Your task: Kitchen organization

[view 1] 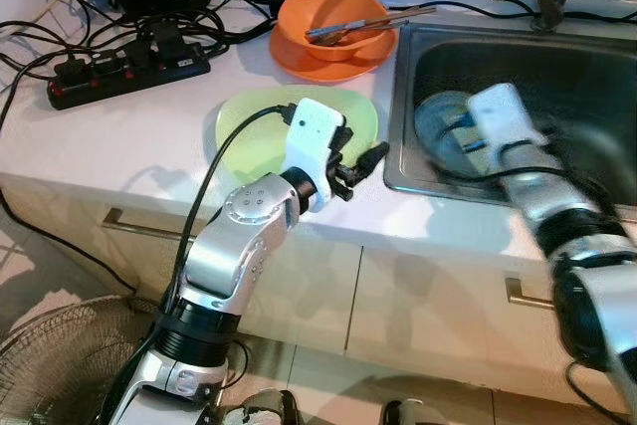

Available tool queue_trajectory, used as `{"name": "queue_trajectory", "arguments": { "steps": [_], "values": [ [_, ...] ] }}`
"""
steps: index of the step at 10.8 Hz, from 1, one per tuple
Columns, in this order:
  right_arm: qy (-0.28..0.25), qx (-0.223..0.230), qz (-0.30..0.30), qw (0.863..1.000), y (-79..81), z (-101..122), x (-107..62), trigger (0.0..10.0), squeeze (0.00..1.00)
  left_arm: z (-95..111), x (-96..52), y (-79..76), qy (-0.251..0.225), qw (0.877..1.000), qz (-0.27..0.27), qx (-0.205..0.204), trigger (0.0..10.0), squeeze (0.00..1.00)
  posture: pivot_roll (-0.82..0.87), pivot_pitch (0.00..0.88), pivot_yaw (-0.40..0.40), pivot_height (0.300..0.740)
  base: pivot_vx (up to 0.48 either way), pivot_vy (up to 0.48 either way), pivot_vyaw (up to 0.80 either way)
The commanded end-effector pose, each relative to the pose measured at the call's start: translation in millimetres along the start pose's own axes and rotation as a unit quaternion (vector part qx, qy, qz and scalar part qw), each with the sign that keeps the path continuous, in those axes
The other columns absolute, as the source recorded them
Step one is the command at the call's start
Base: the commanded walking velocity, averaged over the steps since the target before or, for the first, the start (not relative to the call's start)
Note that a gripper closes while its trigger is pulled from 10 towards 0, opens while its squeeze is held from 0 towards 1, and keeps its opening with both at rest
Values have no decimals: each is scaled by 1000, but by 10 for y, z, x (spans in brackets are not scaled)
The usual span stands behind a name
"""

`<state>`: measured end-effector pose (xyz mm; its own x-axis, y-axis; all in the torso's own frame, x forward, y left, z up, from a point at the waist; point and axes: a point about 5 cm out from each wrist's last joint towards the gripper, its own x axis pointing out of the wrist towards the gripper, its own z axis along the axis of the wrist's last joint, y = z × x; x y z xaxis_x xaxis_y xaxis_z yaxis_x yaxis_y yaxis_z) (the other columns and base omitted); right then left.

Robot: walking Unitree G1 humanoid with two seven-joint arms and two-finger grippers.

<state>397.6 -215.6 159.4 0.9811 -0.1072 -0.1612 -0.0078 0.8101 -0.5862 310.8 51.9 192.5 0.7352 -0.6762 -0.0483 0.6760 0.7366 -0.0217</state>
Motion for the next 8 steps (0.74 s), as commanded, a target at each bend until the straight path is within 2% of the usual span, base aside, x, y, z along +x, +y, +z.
{"name": "queue_trajectory", "arguments": {
  "steps": [1, 2, 5, 6, 7, 8],
  "values": [
    [-4, -1, 6, 1000, 0, 45, 10, 10000, 894, 8, -26, -9, 1, 1000, -3, 4, 10000, 0, 110, 62, 46, 740, 0, 0, 0],
    [-5, -2, 5, 1000, 1, 49, 10, 10000, 0, 5, -26, -5, 2, 1000, -2, 4, 10000, 0, 110, 66, 46, 740, 0, 0, 0],
    [-17, 4, -3, 1000, -21, 88, 13, 10000, 0, 0, -18, -3, 3, 1000, -1, 4, 10000, 0, 101, 71, 47, 740, 0, 0, 0],
    [-55, 40, -20, 998, -88, 207, 16, 10000, 0, 11, -12, 13, -4, 1000, 9, 6, 10000, 0, 94, 77, 44, 740, 0, 0, 0],
    [-126, 110, -47, 985, -195, 422, -1, 10000, 0, 45, -5, 68, -20, 999, 32, 5, 10000, 0, 82, 85, 42, 740, 0, 0, 0],
    [-148, 138, -58, 978, -236, 484, -16, 10000, 0, 58, -5, 83, -26, 999, 39, 5, 10000, 0, 79, 88, 43, 740, 0, 0, 0]
  ]
}}
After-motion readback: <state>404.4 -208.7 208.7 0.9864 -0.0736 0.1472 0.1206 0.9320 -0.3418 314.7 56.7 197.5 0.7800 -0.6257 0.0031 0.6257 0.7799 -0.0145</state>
